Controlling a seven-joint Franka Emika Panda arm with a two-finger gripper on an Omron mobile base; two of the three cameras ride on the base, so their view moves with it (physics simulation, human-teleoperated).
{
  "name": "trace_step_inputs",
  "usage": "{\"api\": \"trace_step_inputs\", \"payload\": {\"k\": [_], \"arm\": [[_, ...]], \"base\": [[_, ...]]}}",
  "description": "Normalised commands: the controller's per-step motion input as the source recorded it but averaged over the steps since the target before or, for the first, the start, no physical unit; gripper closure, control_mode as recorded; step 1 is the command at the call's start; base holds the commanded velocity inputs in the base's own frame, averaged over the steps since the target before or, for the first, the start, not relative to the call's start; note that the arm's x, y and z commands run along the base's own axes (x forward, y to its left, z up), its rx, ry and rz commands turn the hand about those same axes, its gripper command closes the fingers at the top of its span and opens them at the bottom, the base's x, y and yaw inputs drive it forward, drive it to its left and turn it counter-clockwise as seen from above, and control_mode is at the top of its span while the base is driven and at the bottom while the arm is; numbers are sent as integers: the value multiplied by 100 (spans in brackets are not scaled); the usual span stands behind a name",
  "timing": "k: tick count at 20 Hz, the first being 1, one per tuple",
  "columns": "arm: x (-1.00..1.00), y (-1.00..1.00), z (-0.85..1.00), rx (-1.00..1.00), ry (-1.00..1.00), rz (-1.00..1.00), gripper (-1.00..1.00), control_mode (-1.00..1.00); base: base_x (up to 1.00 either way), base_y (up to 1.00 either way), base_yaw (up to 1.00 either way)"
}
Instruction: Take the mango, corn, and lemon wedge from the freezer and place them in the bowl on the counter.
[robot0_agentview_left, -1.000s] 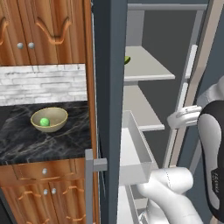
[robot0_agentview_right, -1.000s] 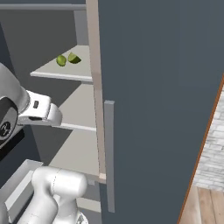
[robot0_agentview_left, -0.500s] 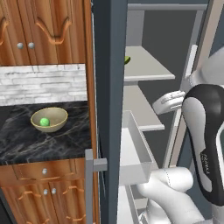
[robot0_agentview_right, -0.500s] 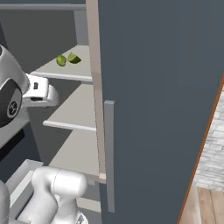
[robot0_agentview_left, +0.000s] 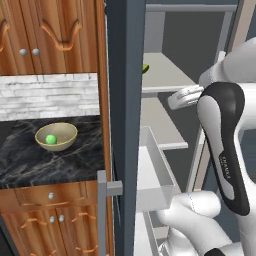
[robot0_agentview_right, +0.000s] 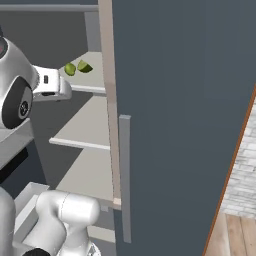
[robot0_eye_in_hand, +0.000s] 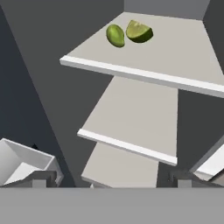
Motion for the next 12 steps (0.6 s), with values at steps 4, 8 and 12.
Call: {"api": "trace_step_inputs", "payload": {"k": [4,8,12], "arm": [[35,13,10,2,-23,0,-100,-100],[38,13,0,6,-18,1,-100,-100],[59,24,1,2,-1,2,-100,-100]], "base": [[0,0,0],[0,0,0],[0,0,0]]}}
